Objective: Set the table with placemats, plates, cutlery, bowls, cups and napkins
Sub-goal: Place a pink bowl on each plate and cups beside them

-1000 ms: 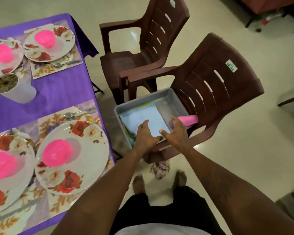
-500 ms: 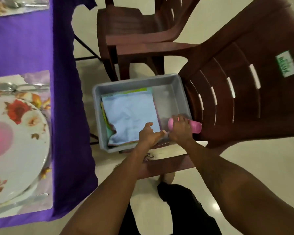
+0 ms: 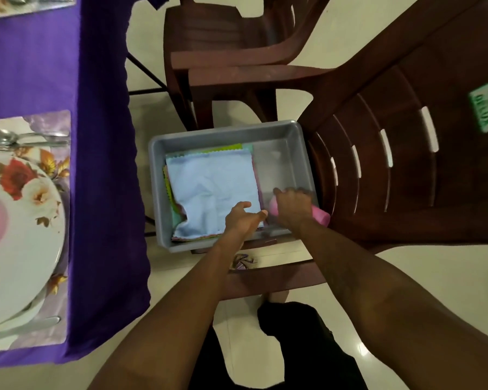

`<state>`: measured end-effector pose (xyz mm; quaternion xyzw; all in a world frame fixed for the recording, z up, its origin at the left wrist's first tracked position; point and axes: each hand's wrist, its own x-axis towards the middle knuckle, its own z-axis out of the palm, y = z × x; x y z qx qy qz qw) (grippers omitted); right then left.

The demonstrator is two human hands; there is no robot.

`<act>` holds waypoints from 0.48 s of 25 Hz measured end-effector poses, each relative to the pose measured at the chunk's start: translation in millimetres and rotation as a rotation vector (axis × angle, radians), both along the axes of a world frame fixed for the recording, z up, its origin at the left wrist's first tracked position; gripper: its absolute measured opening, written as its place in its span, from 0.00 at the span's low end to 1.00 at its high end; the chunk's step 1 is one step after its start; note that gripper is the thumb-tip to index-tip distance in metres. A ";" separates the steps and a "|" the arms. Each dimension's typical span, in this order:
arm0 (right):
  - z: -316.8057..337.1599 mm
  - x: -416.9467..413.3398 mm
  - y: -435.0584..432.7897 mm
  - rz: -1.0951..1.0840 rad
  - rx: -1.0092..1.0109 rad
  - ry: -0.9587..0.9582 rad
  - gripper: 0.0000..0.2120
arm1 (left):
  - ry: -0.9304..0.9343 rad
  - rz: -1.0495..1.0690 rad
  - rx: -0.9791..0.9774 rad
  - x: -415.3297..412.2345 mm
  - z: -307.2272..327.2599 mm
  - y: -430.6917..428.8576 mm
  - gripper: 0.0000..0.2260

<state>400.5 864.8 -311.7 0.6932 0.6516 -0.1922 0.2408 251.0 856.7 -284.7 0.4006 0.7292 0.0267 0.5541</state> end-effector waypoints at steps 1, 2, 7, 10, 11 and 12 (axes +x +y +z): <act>14.2 -1.0 0.4 -0.019 0.014 0.070 0.31 | -0.014 0.024 -0.005 -2.5 8.4 -0.3 0.28; 30.5 -2.1 0.9 -0.041 0.035 0.145 0.33 | -0.030 0.045 -0.008 -4.8 18.7 -0.7 0.29; 117.6 -13.9 8.7 -0.562 0.068 0.830 0.40 | -0.321 0.240 -0.060 -36.8 97.3 -6.1 0.36; 175.6 -40.1 11.4 -0.801 0.046 1.108 0.35 | -0.508 0.284 -0.043 -64.4 155.3 -11.5 0.34; 192.2 -51.3 12.2 -0.795 0.053 1.176 0.30 | -0.547 0.288 0.003 -71.8 169.8 -13.0 0.32; 208.0 -64.1 12.8 -0.771 0.052 1.236 0.27 | -0.555 0.297 0.067 -80.6 183.7 -15.2 0.33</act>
